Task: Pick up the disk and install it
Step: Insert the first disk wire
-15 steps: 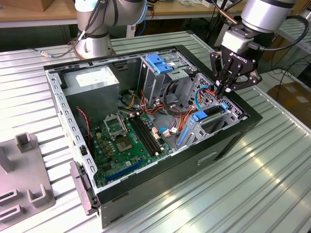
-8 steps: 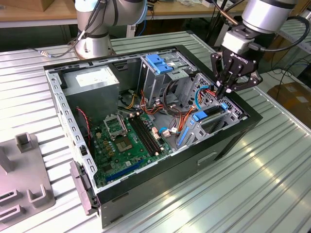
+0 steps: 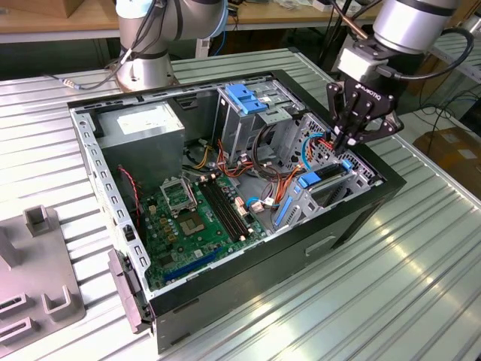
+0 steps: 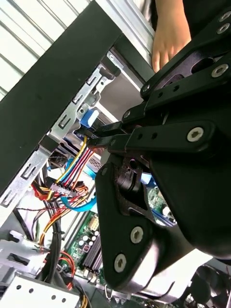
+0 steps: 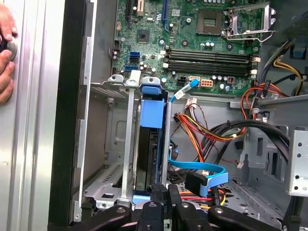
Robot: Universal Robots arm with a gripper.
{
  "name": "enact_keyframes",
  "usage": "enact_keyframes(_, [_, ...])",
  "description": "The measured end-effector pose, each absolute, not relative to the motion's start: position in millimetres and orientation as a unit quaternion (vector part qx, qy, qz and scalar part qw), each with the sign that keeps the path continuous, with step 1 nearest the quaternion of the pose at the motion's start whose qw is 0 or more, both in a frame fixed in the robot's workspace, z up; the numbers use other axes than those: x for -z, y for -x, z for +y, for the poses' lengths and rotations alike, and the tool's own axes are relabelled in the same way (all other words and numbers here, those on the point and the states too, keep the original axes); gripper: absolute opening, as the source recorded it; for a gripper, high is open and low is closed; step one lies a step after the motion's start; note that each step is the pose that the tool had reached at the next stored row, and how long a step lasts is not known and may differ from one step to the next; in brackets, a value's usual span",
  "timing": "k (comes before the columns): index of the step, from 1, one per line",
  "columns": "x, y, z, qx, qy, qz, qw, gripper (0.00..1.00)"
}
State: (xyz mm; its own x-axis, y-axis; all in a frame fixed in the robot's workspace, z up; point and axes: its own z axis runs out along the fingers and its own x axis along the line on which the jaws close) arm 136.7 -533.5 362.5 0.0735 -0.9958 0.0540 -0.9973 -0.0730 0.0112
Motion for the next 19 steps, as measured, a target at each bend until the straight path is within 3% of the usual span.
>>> enact_keyframes(11, [-356.3,-127.8,-538.6,-0.016,-0.728,-0.685,0.023,0.16])
enact_keyframes(16, [-354.1,-125.2,-544.9,-0.004,-0.728,-0.685,0.01,0.16])
enact_keyframes(19, [-353.6,-122.5,-549.6,-0.003,-0.728,-0.685,0.009,0.16])
